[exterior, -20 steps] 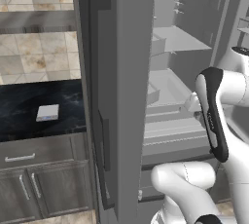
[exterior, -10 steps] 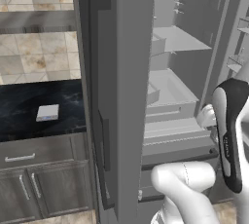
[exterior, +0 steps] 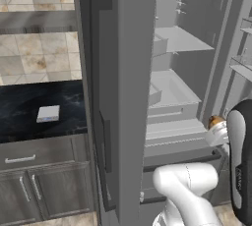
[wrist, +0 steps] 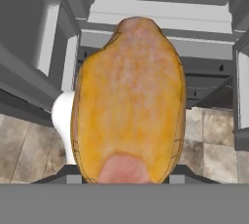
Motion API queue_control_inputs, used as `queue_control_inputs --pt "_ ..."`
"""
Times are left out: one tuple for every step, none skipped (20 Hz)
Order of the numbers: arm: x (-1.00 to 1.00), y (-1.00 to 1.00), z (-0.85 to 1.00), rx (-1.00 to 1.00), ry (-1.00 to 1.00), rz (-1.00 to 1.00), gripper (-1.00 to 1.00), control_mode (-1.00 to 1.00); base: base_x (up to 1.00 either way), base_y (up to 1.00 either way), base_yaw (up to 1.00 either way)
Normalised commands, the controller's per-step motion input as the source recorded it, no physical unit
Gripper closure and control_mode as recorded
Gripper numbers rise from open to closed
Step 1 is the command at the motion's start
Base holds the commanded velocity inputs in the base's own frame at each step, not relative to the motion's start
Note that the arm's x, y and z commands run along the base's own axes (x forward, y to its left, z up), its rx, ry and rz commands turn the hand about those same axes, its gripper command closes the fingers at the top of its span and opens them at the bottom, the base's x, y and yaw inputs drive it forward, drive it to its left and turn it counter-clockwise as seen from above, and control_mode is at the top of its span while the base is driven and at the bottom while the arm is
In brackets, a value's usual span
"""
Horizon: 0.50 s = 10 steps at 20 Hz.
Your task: Take the chicken drumstick from the fridge and place it on the digital scale on the counter by the fridge. Wait a few seconds for a reading, then move it to the plate on the dining counter.
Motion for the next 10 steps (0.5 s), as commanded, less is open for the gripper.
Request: queue_control_inputs --pt "-0.31 0.04 0.27 0.00 0.00 0.00 1.00 -1.00 0.00 0.00 0.00" --pt "0.00 0.00 0.00 0.00 0.00 0.00 1.00 -1.00 0.00 0.00 0.00" --pt "0.00 0.00 0.00 0.00 0.00 0.00 1.00 -1.00 0.00 0.00 0.00" --pt "0.00 0.00 0.00 0.00 0.00 0.00 1.00 -1.00 0.00 0.00 0.00" --pt "0.00 0.00 0.00 0.00 0.00 0.00 1.00 -1.00 0.00 0.00 0.00" --pt "0.00 0.00 0.00 0.00 0.00 0.00 1.00 -1.00 0.00 0.00 0.00" --pt "0.00 0.00 0.00 0.00 0.00 0.00 1.00 -1.00 0.00 0.00 0.00" --pt "0.00 0.00 0.00 0.00 0.00 0.00 1.00 -1.00 0.00 0.00 0.00" --pt "0.00 0.00 0.00 0.00 0.00 0.00 1.00 -1.00 0.00 0.00 0.00" --pt "0.00 0.00 0.00 0.00 0.00 0.00 1.00 -1.00 0.00 0.00 0.00"
